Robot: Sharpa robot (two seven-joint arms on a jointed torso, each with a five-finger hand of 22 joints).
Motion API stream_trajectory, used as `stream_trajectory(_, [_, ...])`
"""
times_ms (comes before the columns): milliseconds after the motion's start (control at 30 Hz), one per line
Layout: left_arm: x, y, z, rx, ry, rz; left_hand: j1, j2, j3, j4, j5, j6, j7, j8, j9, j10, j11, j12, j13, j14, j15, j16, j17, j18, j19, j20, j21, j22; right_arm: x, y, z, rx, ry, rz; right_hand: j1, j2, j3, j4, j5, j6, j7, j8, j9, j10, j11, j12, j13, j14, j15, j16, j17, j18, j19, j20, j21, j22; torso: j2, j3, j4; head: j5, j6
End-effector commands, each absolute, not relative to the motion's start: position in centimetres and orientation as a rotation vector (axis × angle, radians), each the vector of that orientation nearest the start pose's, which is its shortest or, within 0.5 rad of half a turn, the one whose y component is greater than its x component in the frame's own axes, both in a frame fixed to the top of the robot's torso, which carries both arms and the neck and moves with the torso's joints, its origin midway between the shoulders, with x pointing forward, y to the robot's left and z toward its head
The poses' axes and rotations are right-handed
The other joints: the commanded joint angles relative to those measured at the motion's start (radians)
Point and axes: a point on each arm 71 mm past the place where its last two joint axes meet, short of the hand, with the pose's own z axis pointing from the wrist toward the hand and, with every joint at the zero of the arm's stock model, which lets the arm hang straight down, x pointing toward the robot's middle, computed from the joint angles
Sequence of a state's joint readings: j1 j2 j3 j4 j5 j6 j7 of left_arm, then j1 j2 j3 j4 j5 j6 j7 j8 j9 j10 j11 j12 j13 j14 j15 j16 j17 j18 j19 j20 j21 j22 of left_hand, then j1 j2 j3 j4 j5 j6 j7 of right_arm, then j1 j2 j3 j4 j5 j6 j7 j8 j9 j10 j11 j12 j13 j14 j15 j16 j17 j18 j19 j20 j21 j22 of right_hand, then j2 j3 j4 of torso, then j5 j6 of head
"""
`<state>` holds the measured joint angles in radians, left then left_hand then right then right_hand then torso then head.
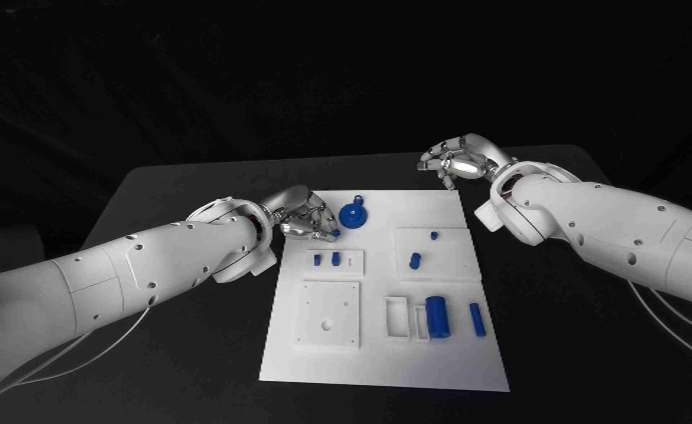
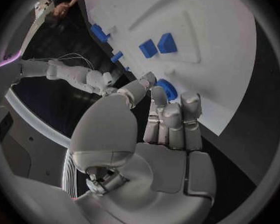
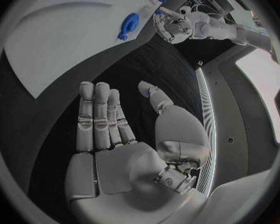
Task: Assemble the parts on the task board
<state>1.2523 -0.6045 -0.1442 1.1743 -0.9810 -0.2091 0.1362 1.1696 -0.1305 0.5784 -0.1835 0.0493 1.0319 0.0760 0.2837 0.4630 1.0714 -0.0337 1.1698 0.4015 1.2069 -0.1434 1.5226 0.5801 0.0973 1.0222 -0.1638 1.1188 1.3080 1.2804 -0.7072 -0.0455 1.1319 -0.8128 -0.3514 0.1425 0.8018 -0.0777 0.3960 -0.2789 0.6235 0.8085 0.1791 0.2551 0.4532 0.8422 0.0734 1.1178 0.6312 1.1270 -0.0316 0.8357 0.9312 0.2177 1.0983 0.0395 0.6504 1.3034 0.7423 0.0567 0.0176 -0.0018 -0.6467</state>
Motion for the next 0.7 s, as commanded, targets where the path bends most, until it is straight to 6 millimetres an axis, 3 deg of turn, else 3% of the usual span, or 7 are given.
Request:
stream_trajectory(33, [53.70,16.99,-21.46,-0.074,1.819,-0.931,-0.008,0.005,0.001,-0.006,0.006,-0.001,0.004,-0.002,0.000,-0.001,0.000,0.006,-0.001,-0.003,0.000,0.006,0.001,0.013,0.000,-0.073,0.006,0.017,56.54,-25.41,-15.98,0.417,1.542,0.873,-0.008,0.001,0.003,0.002,0.006,0.000,0.005,0.007,-0.001,-0.008,0.001,0.004,0.001,-0.006,0.001,0.006,-0.001,0.044,0.005,-0.003,-0.007,0.001,0.000,0.0004,0.0001,0.000,-0.001])
stream_trajectory(700, [53.76,16.89,-21.76,-0.051,1.833,-0.901,-0.009,0.006,0.000,-0.008,0.006,-0.001,0.004,-0.003,-0.001,0.000,0.000,0.008,-0.001,-0.003,0.000,0.006,0.003,0.014,0.000,-0.073,0.008,0.017,56.52,-25.44,-15.97,0.417,1.542,0.874,-0.008,0.002,0.003,0.002,0.006,0.001,0.005,0.007,-0.002,-0.008,0.001,0.005,0.000,-0.006,0.001,0.006,-0.001,0.044,0.005,-0.003,-0.007,0.002,0.000,0.0004,-0.0004,-0.003,-0.006])
